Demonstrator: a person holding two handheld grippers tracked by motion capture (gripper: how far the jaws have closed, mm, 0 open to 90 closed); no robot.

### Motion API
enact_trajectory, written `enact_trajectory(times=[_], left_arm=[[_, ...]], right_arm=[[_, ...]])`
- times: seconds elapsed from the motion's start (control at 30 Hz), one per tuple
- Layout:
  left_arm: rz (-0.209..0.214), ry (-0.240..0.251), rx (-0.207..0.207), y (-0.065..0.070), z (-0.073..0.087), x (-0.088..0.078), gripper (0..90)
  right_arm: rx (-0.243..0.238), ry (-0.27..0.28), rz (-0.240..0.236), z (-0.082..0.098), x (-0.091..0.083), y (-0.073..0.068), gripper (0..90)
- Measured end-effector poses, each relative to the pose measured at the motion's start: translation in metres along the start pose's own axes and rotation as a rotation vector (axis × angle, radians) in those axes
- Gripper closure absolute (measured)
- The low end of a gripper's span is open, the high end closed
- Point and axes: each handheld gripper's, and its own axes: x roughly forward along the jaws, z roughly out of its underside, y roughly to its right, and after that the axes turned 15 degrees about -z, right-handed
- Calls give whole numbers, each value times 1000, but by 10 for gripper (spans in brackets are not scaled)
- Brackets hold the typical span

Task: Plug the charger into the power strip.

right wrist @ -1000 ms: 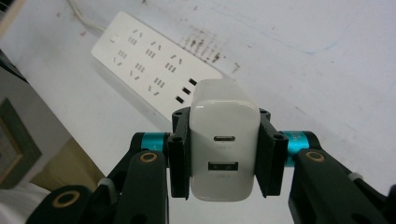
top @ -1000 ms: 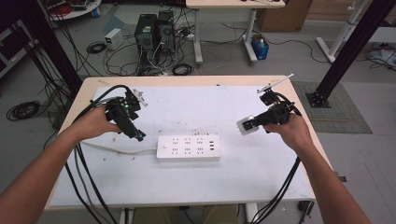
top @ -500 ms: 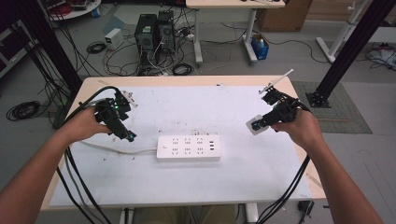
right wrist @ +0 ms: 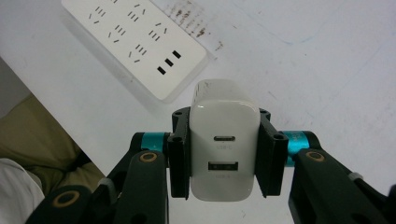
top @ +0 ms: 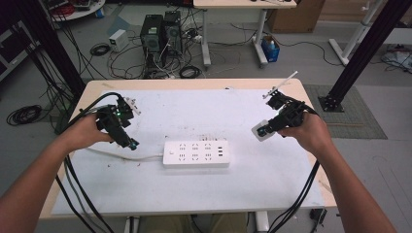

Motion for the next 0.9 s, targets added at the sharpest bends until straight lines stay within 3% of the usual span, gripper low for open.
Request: enact_trajectory(times=[0.2, 0.43, 0.63, 0.9], left_arm=[[5, 0, 34, -2, 1, 4, 179], [14, 9, 24, -4, 0, 10, 179], [26, 2, 49, -3, 0, 17, 179], [23, 10, 46, -3, 5, 25, 179]], right_arm=[[-74, -18, -12, -15, 7, -6, 625], [-127, -71, -20, -33, 20, -9, 625], [-204, -124, -25, -56, 41, -16, 625], [-296, -201, -38, -78, 72, -28, 626]])
